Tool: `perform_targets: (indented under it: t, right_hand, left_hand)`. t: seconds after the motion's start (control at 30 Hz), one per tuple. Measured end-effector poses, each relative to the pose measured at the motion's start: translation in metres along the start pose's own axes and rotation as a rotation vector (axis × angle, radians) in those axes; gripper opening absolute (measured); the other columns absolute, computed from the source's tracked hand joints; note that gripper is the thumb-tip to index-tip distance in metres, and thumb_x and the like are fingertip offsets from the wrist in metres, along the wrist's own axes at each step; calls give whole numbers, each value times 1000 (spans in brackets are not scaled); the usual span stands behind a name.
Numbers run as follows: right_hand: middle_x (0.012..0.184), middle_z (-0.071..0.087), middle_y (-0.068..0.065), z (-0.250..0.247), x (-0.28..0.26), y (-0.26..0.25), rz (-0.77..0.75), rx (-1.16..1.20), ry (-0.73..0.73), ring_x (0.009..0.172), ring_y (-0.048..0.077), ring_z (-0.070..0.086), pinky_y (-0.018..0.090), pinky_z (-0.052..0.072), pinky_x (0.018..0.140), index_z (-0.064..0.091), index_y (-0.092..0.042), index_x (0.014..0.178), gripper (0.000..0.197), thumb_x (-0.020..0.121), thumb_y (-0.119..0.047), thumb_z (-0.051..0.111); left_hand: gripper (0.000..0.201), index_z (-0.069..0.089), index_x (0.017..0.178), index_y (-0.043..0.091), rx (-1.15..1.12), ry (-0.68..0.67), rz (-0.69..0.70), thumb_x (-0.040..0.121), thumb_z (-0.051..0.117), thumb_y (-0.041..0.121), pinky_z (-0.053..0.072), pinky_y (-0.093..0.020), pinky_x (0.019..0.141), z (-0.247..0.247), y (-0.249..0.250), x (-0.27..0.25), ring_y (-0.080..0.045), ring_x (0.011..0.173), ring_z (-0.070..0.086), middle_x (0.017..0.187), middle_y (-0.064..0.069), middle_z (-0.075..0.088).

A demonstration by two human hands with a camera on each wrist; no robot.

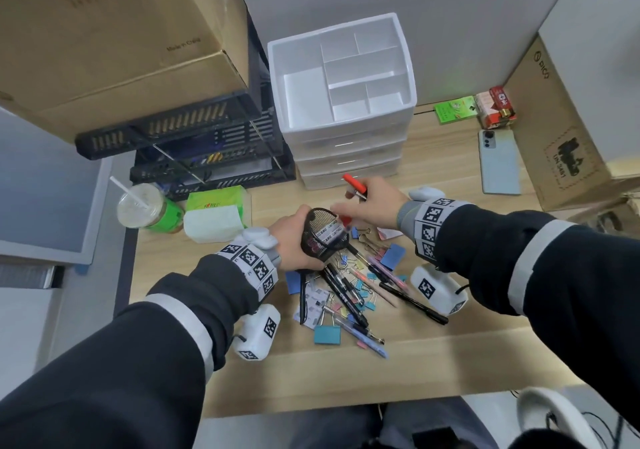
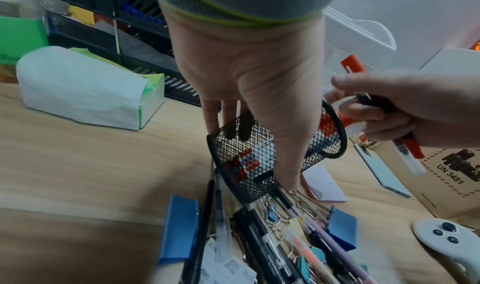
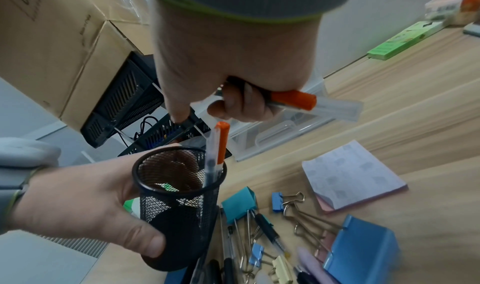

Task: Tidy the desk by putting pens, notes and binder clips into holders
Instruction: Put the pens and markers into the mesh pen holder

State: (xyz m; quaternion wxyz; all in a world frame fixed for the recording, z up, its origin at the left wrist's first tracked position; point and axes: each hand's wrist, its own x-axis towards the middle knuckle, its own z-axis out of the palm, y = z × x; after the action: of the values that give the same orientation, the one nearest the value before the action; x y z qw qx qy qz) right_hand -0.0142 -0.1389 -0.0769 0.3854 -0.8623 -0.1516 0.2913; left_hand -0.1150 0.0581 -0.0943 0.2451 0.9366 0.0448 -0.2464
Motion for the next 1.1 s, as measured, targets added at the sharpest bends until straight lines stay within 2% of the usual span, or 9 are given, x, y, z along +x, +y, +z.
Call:
perform_targets:
  t: [0.07,0.13,0.27,0.37,0.47,0.6,0.73,0.8,1.1]
  right_hand:
    - [64,54,-7,-5,1,-1,-20,31,84,58,15,51,29,42,61,59,-16,78,30,85,-43,71]
    - [53,47,-6,-12,4,-3,-50,57,187,53,18,42,32,37,60,48,-14,63,39,94,-35,60]
    - [59,55,5,-26,7,-15,-64,239,360,58,21,51,34,41,63,55,-11,62,50,103,-39,45]
    - [58,56,0,-26,13,-25,-69,386,409,60,20,54,34,44,69,55,-15,59,53,101,-44,41]
    - [55,57,-4,-17,10,-29,-58,419,332,57,18,56,35,48,67,61,-21,61,49,97,-49,46]
    - [52,55,2,0,-3,-25,-98,255,99,48,19,55,39,52,57,60,-12,68,35,94,-36,63]
    - [73,67,3,6,-7,-14,-68,199,18,61,22,70,29,57,50,67,-14,79,18,85,-28,77]
    - [81,69,6,6,-9,-13,-46,270,-27,63,23,73,35,61,52,68,-12,85,13,84,-20,78]
    - [72,63,3,-13,-2,26,44,160,174,49,16,63,23,47,54,63,-13,82,6,87,-17,65]
  left_hand:
    - [96,35,124,25,-17,5,1,50,91,49,50,-29,75,1,0,0,-16,91,63,105,6,65]
    - [95,35,124,25,-17,15,-3,51,91,49,51,-30,76,2,-1,-1,-17,90,63,105,6,65]
    - [96,35,123,26,2,9,-19,50,91,51,54,-33,76,1,-1,-1,-16,89,63,103,7,64]
    - [96,34,123,26,38,1,-30,50,90,53,56,-37,77,0,-1,-1,-18,88,64,102,5,64]
    - [95,35,123,25,53,-21,-19,51,90,52,55,-35,75,-1,2,-1,-18,87,63,101,6,63]
    - [95,35,125,24,45,-37,14,53,91,49,51,-30,74,-2,9,0,-16,87,62,103,8,64]
    - [96,34,126,24,41,-46,29,52,91,47,52,-33,76,-1,10,2,-17,89,63,105,6,65]
    - [94,34,124,26,33,-65,27,52,92,46,54,-35,78,0,8,1,-17,90,64,105,6,66]
    - [96,34,125,26,26,-48,14,51,91,48,57,-39,77,3,0,-1,-17,86,65,101,6,67]
